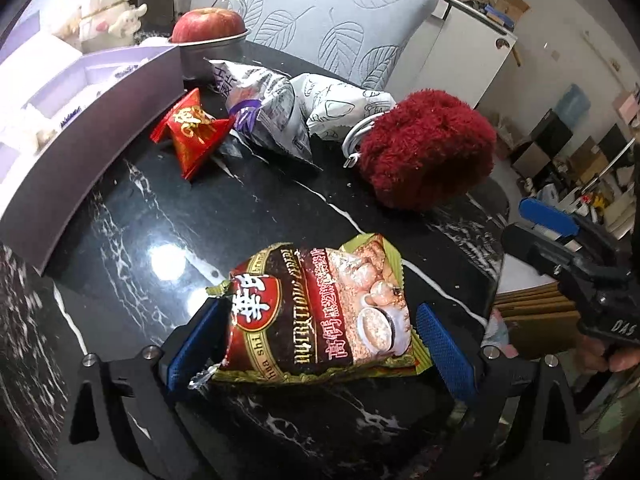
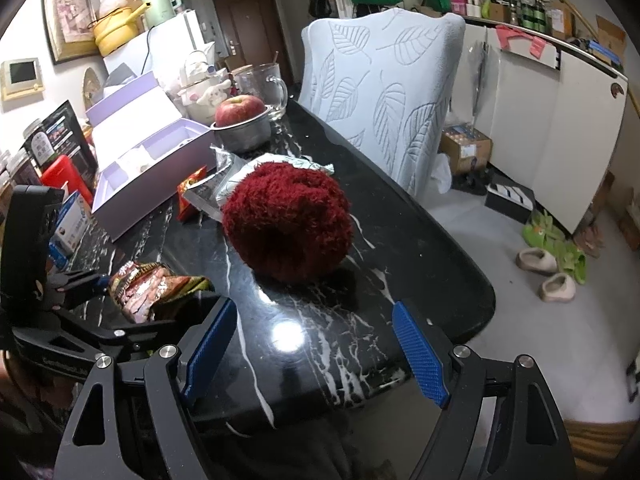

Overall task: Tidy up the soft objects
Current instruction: 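Grasp the red fluffy ball with the right gripper while the left holds the snack bag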

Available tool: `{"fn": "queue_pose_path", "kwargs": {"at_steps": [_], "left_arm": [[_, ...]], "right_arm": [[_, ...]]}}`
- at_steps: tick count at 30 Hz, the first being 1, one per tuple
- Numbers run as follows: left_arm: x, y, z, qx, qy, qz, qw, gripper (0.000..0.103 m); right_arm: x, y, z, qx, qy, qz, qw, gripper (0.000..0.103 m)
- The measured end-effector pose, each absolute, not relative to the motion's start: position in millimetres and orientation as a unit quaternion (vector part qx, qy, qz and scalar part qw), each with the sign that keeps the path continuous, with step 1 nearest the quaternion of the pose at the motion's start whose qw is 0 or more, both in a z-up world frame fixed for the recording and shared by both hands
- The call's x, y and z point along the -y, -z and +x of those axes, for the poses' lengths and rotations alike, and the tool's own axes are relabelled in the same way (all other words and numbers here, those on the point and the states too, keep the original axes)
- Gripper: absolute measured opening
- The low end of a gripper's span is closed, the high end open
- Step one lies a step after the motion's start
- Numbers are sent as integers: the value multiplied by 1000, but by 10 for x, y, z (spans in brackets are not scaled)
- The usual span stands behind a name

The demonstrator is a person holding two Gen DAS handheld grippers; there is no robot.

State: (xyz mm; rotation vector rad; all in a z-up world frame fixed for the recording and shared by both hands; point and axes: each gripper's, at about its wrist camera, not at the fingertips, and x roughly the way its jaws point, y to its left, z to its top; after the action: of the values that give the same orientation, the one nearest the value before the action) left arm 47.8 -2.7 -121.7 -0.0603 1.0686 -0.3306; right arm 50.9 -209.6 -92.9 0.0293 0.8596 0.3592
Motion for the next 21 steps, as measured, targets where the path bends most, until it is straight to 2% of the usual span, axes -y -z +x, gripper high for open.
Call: {"fn": "queue_pose_path", "kwargs": {"at_steps": [7,13,21], "left_arm": [[88,1244,487,-495,135,-2,859,97],[-55,1217,422,-484,129,-24,865,82],[-150,1207,413,-483,127,-35,866,77]], "right_arm": [[2151,961,581,-420,-171,32,891,81],[2117,965,667,-410,-176,31,894,81],[2007,935,869,-376,-190,25,907,81]]}}
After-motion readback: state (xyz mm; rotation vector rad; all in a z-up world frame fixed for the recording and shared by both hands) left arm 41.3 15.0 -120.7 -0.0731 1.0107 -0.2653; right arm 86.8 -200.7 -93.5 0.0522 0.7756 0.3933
